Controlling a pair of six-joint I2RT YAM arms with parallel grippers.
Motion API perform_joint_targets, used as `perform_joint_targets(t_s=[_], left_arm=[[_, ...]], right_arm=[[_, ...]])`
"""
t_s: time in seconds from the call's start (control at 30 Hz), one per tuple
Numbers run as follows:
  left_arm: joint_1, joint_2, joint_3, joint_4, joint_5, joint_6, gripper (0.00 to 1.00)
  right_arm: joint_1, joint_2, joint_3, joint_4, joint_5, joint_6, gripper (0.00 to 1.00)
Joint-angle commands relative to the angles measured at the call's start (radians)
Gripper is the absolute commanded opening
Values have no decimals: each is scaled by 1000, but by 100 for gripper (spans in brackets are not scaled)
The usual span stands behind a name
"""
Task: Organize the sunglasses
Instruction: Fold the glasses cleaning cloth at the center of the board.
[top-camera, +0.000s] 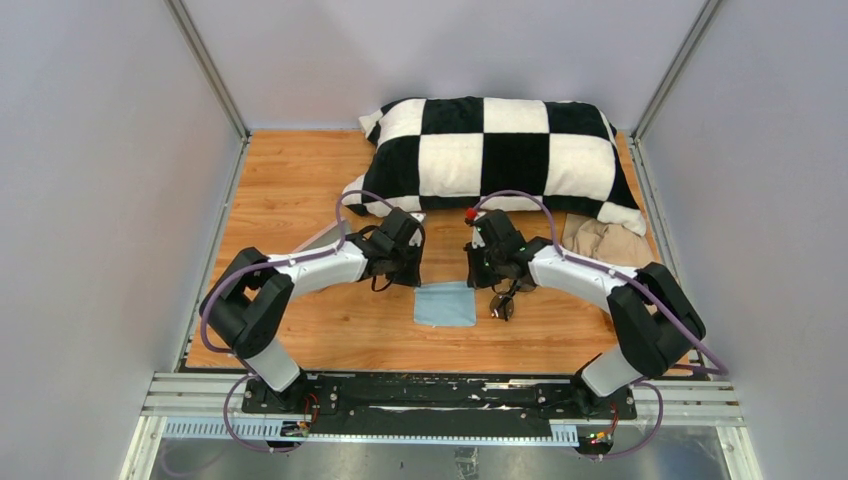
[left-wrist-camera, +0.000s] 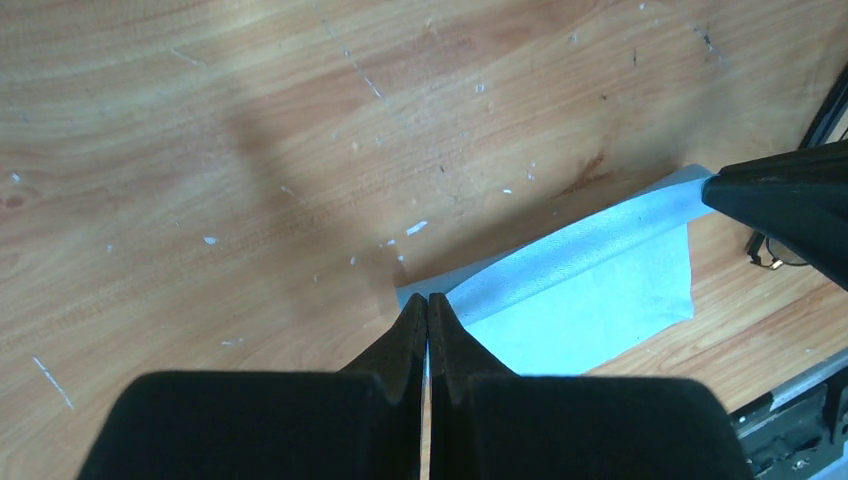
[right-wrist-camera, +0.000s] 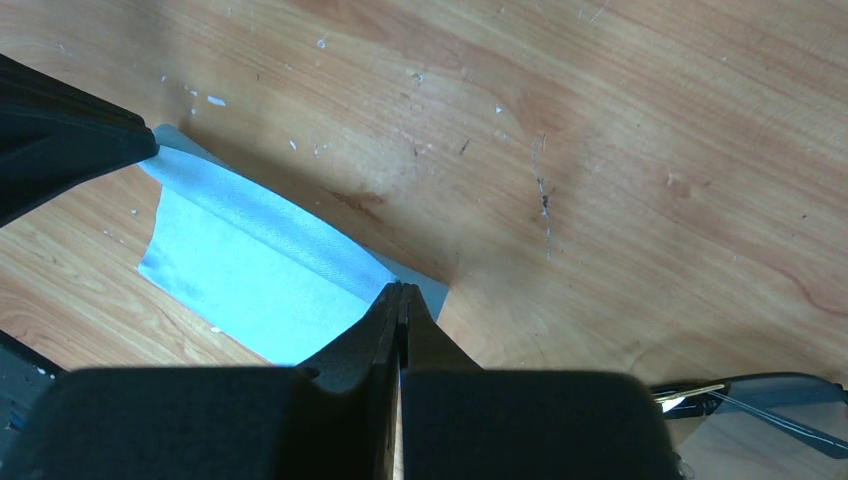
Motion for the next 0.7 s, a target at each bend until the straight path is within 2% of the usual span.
perform_joint_targets(t_s=[0.0,0.67], left_arm=[[-16,-43,-31,17,13,-13,0],[-57,-127,-135,39,13,-58,0]], right_arm=[[6,-48,-34,-14,-9,-3,0],[43,-113,-128,-30,-54,2,0]])
